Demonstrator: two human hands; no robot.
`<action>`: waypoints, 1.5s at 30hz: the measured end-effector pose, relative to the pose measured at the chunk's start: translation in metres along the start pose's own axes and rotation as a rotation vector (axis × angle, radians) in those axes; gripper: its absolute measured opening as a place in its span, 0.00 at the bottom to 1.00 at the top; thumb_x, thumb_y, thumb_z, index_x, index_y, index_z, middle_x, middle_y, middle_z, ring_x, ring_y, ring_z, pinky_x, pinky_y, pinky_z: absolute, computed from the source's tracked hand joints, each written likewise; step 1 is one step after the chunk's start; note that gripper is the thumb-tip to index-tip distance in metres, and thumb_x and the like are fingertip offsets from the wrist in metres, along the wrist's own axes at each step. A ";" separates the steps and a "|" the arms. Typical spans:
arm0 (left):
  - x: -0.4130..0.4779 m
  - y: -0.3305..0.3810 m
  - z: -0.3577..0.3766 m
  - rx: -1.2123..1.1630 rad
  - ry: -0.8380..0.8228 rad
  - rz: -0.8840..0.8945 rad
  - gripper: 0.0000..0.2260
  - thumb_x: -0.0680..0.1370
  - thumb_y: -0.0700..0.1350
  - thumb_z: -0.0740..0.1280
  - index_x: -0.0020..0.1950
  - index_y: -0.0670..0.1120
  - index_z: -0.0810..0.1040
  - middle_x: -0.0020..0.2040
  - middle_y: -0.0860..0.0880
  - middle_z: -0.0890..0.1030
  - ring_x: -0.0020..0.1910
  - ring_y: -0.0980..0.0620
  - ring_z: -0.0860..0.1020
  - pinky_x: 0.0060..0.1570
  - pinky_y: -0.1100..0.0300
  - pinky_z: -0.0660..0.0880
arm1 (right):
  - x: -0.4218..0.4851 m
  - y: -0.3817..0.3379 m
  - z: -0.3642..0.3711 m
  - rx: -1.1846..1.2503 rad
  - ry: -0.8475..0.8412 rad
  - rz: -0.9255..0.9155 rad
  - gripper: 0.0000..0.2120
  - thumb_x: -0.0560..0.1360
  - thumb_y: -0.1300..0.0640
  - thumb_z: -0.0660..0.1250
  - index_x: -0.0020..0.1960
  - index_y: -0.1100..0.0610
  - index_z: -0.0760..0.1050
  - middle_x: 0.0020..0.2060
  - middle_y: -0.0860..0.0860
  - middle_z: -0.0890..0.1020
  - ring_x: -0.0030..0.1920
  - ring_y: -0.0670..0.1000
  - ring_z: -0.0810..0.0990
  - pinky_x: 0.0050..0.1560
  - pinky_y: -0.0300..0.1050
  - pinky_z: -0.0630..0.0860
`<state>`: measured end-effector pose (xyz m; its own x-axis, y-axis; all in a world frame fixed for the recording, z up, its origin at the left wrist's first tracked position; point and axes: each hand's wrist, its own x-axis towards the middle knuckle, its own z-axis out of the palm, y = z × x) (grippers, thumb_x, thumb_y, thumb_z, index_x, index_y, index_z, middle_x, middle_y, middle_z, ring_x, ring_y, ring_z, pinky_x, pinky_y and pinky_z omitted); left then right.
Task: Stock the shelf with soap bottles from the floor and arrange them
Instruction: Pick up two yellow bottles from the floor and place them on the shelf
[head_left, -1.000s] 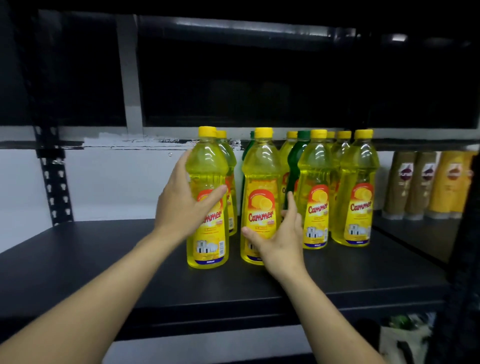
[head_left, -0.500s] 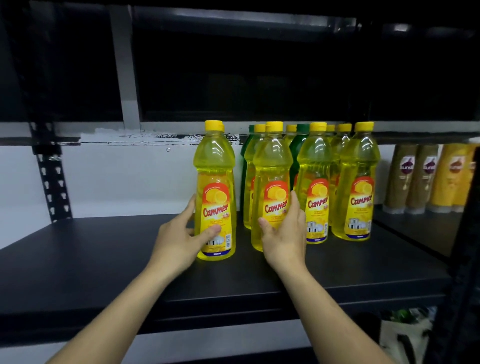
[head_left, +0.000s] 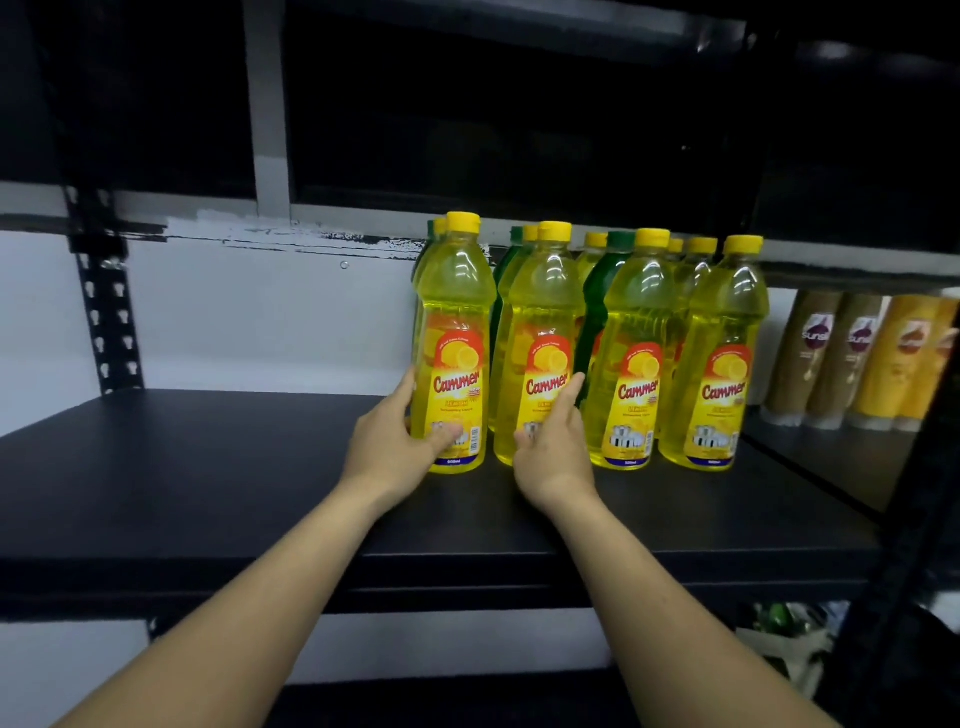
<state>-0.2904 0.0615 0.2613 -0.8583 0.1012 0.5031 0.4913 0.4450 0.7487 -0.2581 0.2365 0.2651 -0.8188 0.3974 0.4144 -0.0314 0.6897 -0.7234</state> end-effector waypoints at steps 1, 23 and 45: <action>-0.001 0.001 0.000 -0.004 0.000 -0.001 0.34 0.73 0.56 0.75 0.75 0.63 0.64 0.59 0.59 0.80 0.56 0.56 0.80 0.57 0.52 0.78 | 0.000 0.000 -0.002 0.009 0.004 0.006 0.46 0.81 0.59 0.64 0.79 0.51 0.29 0.76 0.54 0.61 0.67 0.54 0.72 0.61 0.50 0.73; -0.013 0.004 -0.009 -0.028 0.038 -0.114 0.21 0.70 0.49 0.79 0.60 0.57 0.78 0.48 0.60 0.81 0.47 0.60 0.82 0.53 0.55 0.80 | -0.010 -0.008 -0.010 0.022 0.013 0.077 0.40 0.81 0.56 0.63 0.82 0.53 0.38 0.77 0.54 0.62 0.73 0.57 0.67 0.67 0.54 0.70; -0.010 0.006 -0.005 0.046 0.052 -0.105 0.27 0.72 0.52 0.77 0.69 0.51 0.74 0.62 0.53 0.82 0.54 0.52 0.83 0.57 0.47 0.80 | -0.002 -0.001 -0.010 0.114 0.067 0.088 0.39 0.79 0.54 0.69 0.81 0.54 0.49 0.71 0.55 0.69 0.70 0.58 0.70 0.64 0.54 0.72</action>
<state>-0.2785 0.0582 0.2629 -0.8952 0.0059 0.4456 0.3906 0.4916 0.7783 -0.2501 0.2410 0.2708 -0.7815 0.4953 0.3795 -0.0287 0.5790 -0.8148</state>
